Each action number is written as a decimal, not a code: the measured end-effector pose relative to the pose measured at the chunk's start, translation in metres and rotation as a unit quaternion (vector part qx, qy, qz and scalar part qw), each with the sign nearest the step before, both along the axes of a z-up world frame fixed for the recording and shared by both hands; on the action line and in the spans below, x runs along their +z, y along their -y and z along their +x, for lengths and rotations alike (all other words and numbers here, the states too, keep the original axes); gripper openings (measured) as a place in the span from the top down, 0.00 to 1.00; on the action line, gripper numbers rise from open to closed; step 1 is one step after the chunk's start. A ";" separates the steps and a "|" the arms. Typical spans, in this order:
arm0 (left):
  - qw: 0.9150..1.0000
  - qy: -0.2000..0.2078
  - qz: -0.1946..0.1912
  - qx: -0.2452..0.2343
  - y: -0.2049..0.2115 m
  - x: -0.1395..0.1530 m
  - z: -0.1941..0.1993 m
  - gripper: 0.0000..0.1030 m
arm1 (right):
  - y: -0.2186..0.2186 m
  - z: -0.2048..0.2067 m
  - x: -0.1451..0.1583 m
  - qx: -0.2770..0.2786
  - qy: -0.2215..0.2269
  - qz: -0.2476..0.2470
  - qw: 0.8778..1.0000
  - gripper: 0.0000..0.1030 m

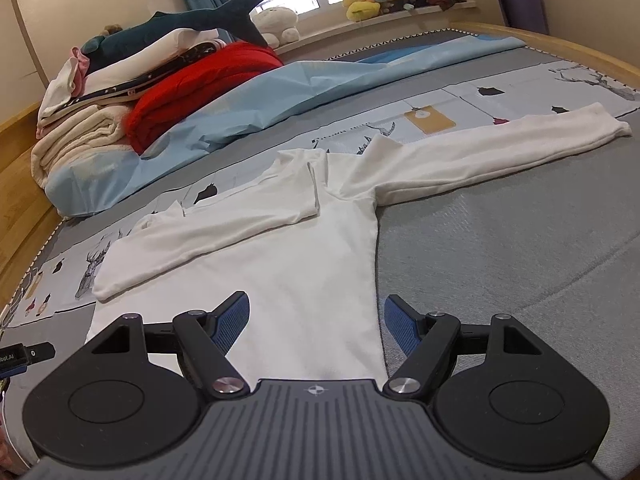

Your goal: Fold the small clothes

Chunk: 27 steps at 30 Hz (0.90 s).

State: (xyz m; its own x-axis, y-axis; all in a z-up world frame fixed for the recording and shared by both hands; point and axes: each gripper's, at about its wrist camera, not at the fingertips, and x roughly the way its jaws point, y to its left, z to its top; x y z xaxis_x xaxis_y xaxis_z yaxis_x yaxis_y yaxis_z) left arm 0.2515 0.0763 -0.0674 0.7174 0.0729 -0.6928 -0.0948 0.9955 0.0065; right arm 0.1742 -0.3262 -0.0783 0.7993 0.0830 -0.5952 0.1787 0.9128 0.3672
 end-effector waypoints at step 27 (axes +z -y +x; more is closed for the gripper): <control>0.999 -0.008 0.045 0.017 -0.014 -0.020 0.058 0.09 | 0.198 0.066 -0.014 -0.288 0.024 0.144 0.946 0.27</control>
